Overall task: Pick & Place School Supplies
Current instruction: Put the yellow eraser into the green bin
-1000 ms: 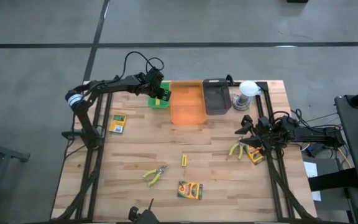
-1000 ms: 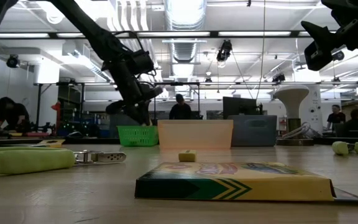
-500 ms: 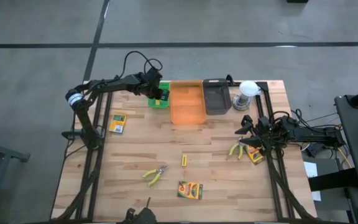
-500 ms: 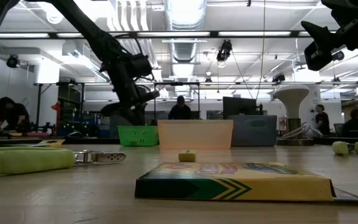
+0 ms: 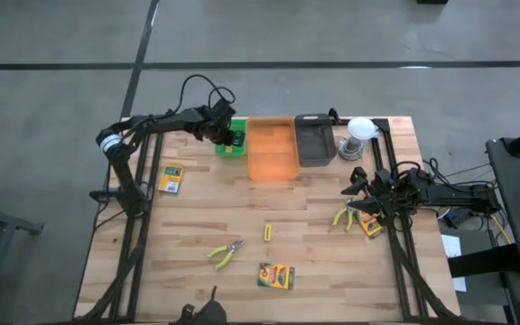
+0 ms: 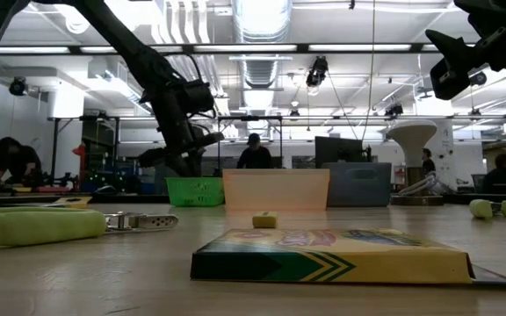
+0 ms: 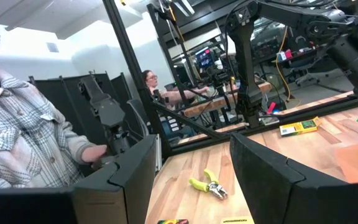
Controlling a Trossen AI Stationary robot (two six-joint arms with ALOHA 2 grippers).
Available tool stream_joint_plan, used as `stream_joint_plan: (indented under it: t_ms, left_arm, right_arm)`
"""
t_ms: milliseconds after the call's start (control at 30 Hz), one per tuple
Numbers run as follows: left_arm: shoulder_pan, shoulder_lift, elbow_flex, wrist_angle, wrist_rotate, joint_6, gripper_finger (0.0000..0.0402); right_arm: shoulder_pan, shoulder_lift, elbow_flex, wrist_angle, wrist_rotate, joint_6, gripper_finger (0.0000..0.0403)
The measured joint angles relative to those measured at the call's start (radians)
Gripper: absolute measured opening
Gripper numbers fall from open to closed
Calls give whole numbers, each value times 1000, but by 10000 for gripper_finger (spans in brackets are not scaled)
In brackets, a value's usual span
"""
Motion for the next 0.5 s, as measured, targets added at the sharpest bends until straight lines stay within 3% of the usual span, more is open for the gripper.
stream_joint_plan:
  t_ms: [500]
  left_arm:
    - [5,45,-1,-11,35,-19,53]
  right_arm:
    - [0,0,0,0,0,0,201]
